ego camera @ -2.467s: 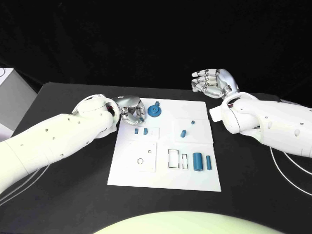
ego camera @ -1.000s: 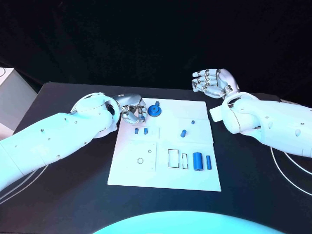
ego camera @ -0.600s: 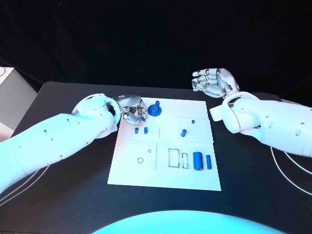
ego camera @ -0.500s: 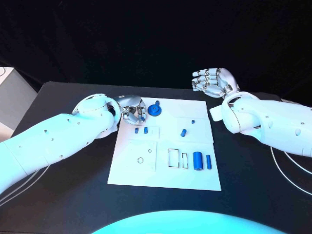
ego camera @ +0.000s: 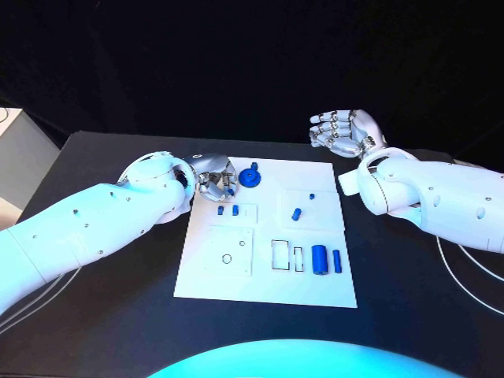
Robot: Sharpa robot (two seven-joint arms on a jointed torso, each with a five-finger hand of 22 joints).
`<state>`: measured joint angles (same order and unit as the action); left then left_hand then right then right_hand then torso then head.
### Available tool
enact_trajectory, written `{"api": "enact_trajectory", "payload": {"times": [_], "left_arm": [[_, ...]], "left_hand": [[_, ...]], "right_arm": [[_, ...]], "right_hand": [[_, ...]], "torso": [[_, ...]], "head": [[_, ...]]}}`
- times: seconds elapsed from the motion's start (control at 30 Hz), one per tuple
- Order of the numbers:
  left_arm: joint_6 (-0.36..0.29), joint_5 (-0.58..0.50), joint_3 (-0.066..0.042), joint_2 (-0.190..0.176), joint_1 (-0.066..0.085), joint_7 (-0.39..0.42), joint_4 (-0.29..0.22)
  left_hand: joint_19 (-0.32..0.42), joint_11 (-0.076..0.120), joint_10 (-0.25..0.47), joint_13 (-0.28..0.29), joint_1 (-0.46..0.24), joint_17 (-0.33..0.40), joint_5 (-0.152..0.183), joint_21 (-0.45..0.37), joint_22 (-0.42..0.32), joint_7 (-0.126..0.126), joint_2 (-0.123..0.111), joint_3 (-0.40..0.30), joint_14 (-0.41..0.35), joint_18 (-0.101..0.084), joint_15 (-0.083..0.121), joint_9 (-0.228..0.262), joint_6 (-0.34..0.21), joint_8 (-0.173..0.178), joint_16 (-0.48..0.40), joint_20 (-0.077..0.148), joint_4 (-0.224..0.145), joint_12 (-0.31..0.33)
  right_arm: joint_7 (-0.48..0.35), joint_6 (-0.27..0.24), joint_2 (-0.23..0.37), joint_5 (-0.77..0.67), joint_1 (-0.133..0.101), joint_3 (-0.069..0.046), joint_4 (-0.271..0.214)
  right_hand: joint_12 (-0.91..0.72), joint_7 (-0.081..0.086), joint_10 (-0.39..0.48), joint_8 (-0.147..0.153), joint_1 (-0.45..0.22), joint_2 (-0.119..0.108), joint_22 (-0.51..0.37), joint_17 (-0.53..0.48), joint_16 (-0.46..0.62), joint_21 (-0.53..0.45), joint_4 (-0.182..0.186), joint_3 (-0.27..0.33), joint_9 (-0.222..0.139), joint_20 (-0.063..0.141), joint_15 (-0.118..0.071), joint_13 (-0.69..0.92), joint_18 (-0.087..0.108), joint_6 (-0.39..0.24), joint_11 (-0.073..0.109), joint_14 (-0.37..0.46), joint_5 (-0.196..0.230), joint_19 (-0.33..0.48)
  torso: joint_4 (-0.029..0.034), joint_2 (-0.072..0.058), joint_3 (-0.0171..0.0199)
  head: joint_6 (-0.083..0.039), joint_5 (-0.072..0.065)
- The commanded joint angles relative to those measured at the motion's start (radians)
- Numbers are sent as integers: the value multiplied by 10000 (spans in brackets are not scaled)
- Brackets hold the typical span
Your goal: Assemble the parts on the task board
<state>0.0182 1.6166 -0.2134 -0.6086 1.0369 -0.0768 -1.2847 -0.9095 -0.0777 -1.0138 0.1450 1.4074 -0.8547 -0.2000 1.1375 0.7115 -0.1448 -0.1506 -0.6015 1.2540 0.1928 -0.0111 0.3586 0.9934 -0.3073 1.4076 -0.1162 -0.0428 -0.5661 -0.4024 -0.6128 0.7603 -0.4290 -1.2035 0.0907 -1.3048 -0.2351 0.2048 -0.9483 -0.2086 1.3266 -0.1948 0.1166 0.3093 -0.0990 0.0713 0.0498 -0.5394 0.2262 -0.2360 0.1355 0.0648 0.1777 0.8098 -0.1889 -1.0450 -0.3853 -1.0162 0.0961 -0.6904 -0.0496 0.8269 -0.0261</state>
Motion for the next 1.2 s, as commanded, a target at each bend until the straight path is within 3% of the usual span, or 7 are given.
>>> {"api": "enact_trajectory", "payload": {"times": [0.03, 1.2], "left_arm": [[149, 60, 1, 36, -13, 7, 1], [338, 13, 79, 158, -75, 8, 281]], "left_hand": [[64, -16, -48, 4, -5, 8, -31, -41, -9, -19, 38, 62, -69, -74, -31, 0, 39, -30, 15, 28, 19, 69], [55, 26, -131, 62, 55, -117, -24, -51, -22, 18, 74, 125, -13, -71, -6, 61, 140, -23, 69, 35, -8, 47]], "right_arm": [[-89, 152, -12, -81, 5, -2, -8], [-97, 152, -16, -82, 7, -2, -12]], "right_hand": [[69, 497, -86, 62, -60, -1, -10, -10, 27, 29, -33, -45, -12, -33, 26, -14, 41, 70, -11, -74, 1, -55], [69, 497, -86, 62, -60, -1, -10, -10, 27, 29, -33, -45, -12, -33, 26, -14, 41, 70, -11, -74, 1, -55]], "torso": [[-2, -4, -1], [0, 0, 4]], "head": [[7, 10], [91, -4]]}}
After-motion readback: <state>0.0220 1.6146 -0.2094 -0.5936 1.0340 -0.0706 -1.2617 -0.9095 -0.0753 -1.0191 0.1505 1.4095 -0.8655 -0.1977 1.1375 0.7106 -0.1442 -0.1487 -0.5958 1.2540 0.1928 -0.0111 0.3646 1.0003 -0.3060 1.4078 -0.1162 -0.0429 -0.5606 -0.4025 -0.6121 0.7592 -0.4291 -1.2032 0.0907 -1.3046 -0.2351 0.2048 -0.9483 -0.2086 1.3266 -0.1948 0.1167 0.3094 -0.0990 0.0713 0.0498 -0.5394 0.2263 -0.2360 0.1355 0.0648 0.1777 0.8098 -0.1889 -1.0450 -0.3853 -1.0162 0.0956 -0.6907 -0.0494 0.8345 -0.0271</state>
